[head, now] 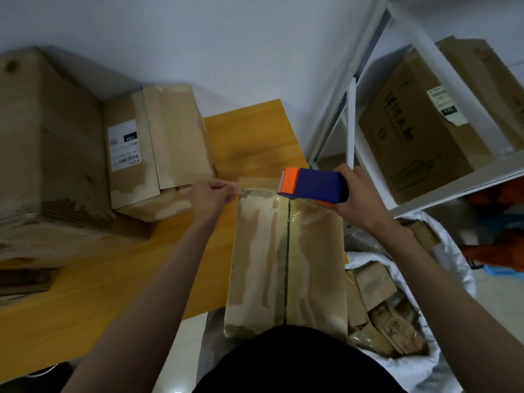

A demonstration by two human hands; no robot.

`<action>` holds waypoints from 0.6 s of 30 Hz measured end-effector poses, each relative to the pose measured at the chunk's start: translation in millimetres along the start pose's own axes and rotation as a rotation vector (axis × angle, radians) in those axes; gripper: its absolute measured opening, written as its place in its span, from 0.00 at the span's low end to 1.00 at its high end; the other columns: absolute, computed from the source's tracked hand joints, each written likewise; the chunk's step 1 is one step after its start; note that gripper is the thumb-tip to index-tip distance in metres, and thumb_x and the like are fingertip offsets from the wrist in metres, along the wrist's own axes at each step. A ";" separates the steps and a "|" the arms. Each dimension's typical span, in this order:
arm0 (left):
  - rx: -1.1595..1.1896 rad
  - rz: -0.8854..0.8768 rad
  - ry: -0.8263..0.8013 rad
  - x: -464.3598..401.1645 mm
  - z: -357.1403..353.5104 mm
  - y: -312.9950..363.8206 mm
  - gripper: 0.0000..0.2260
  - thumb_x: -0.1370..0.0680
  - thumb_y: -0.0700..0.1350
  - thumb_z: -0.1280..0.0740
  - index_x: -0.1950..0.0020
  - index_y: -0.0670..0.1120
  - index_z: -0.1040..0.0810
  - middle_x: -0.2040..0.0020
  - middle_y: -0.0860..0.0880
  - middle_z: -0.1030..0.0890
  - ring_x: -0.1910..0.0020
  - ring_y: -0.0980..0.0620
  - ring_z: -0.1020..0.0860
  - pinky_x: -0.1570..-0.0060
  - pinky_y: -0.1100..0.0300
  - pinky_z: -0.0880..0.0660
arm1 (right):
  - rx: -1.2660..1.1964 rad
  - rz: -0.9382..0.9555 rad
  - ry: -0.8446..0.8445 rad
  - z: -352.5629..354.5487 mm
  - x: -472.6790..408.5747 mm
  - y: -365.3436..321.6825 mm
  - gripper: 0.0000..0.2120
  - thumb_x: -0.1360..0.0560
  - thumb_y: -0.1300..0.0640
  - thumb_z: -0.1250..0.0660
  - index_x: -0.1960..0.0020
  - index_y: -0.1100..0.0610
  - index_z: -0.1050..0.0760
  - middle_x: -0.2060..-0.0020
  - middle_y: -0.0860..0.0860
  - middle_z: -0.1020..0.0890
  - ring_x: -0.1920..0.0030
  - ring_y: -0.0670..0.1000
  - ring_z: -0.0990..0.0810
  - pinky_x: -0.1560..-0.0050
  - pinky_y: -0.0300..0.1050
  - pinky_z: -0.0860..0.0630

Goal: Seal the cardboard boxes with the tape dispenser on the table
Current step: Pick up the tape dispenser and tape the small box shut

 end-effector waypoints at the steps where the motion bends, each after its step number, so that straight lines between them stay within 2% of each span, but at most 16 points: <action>1: -0.016 -0.009 -0.002 -1.7 -0.4 -0.4 0.04 0.24 0.42 0.25 0.56 0.42 0.14 0.61 0.43 0.15 0.59 0.46 0.15 0.53 0.52 0.16 | 0.015 -0.003 -0.005 -0.8 -1.0 -0.4 0.27 0.32 0.48 0.20 0.42 0.52 0.32 0.50 0.52 0.30 0.56 0.51 0.25 0.55 0.50 0.24; 4: -0.059 -0.029 0.000 -4.9 -1.7 -2.2 0.04 0.25 0.42 0.25 0.60 0.45 0.15 0.63 0.44 0.15 0.60 0.46 0.15 0.54 0.52 0.16 | 0.058 -0.009 -0.012 -1.8 -4.0 -0.1 0.28 0.31 0.49 0.21 0.40 0.55 0.32 0.50 0.51 0.31 0.56 0.51 0.27 0.57 0.47 0.29; 8: -0.084 -0.025 0.011 -14.2 -3.2 -9.3 0.04 0.27 0.43 0.24 0.61 0.45 0.14 0.64 0.45 0.15 0.62 0.47 0.15 0.54 0.50 0.16 | 0.056 -0.003 -0.021 -3.7 -7.8 -2.0 0.27 0.30 0.50 0.21 0.39 0.54 0.31 0.50 0.50 0.32 0.60 0.43 0.30 0.62 0.36 0.33; 10: -0.085 -0.026 0.000 -17.5 -3.9 -11.3 0.04 0.27 0.43 0.24 0.59 0.43 0.13 0.64 0.44 0.15 0.62 0.46 0.15 0.55 0.49 0.16 | 0.054 -0.009 -0.030 -3.7 -9.4 -1.7 0.26 0.30 0.51 0.21 0.39 0.53 0.32 0.51 0.50 0.32 0.59 0.44 0.29 0.60 0.41 0.30; 13: -0.057 -0.014 -0.010 -16.2 -6.4 -12.9 0.06 0.27 0.41 0.23 0.55 0.39 0.13 0.62 0.42 0.15 0.61 0.45 0.15 0.55 0.50 0.16 | 0.093 -0.022 -0.048 -2.4 -9.1 -1.6 0.25 0.30 0.52 0.22 0.40 0.52 0.32 0.50 0.51 0.31 0.56 0.53 0.26 0.57 0.50 0.25; 16: -0.067 -0.019 -0.013 -14.9 -7.5 -12.0 0.07 0.27 0.43 0.23 0.55 0.39 0.13 0.62 0.42 0.15 0.61 0.46 0.15 0.54 0.51 0.16 | 0.131 -0.048 -0.063 -0.8 -8.4 -2.6 0.24 0.29 0.53 0.23 0.39 0.52 0.32 0.49 0.52 0.31 0.55 0.55 0.25 0.58 0.50 0.25; 18: -0.089 -0.045 -0.013 -15.6 -7.9 -11.1 0.06 0.27 0.44 0.23 0.58 0.42 0.13 0.63 0.43 0.15 0.62 0.46 0.16 0.54 0.49 0.16 | 0.147 -0.058 -0.068 -0.7 -9.6 -3.8 0.25 0.29 0.52 0.23 0.39 0.50 0.33 0.48 0.52 0.31 0.54 0.55 0.25 0.58 0.52 0.24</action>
Point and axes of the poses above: each hand's wrist, its own x-axis away from the middle knuckle, its own z-axis out of the back of the hand, y = z × x, the point moved 5 cm from there along -x, towards the middle knuckle
